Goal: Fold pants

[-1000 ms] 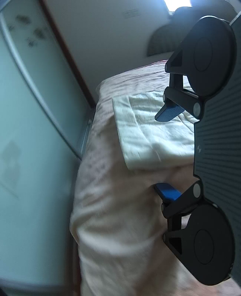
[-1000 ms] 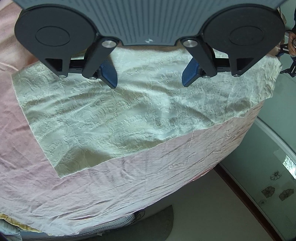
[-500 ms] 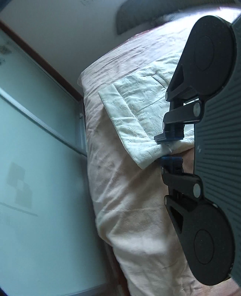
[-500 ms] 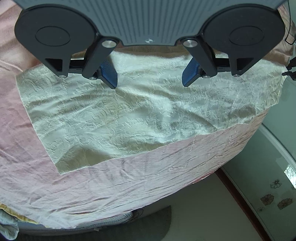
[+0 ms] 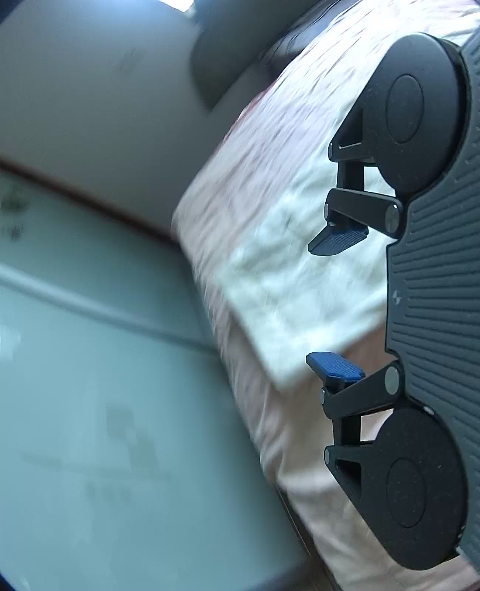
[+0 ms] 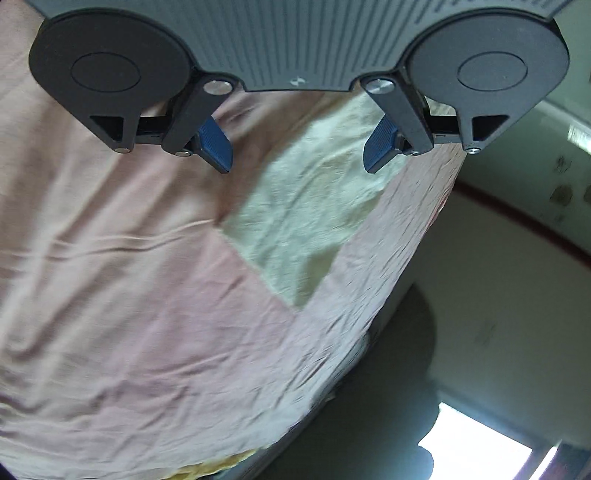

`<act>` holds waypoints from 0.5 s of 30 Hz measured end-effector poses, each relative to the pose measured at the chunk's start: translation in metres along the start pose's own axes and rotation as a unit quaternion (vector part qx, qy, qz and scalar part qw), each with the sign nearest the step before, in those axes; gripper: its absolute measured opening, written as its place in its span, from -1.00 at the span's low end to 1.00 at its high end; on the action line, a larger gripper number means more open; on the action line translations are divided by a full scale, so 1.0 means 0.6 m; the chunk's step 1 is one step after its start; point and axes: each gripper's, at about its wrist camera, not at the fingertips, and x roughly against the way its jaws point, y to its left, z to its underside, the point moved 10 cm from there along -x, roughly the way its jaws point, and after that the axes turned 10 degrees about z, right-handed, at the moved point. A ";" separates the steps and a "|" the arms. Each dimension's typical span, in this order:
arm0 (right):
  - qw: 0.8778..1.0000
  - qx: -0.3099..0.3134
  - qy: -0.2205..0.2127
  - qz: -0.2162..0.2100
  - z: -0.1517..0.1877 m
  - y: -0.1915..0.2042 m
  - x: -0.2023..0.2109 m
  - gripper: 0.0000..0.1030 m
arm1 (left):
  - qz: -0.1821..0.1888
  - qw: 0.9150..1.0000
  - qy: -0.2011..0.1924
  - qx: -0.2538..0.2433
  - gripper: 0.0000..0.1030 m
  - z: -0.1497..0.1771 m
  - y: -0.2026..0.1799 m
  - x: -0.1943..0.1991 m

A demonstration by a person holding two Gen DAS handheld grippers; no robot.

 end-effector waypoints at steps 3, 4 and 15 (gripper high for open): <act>1.000 -0.027 -0.011 -0.001 -0.002 -0.011 -0.008 0.50 | 0.039 0.998 0.017 -0.042 0.19 0.016 -0.077 -0.001; 1.000 -0.024 -0.016 0.005 -0.003 -0.008 -0.012 0.50 | 0.052 0.997 0.021 -0.054 0.19 0.024 -0.103 -0.001; 0.998 0.033 -0.032 0.049 -0.013 0.038 -0.051 0.82 | 0.131 0.982 0.064 -0.121 0.20 0.101 -0.281 -0.006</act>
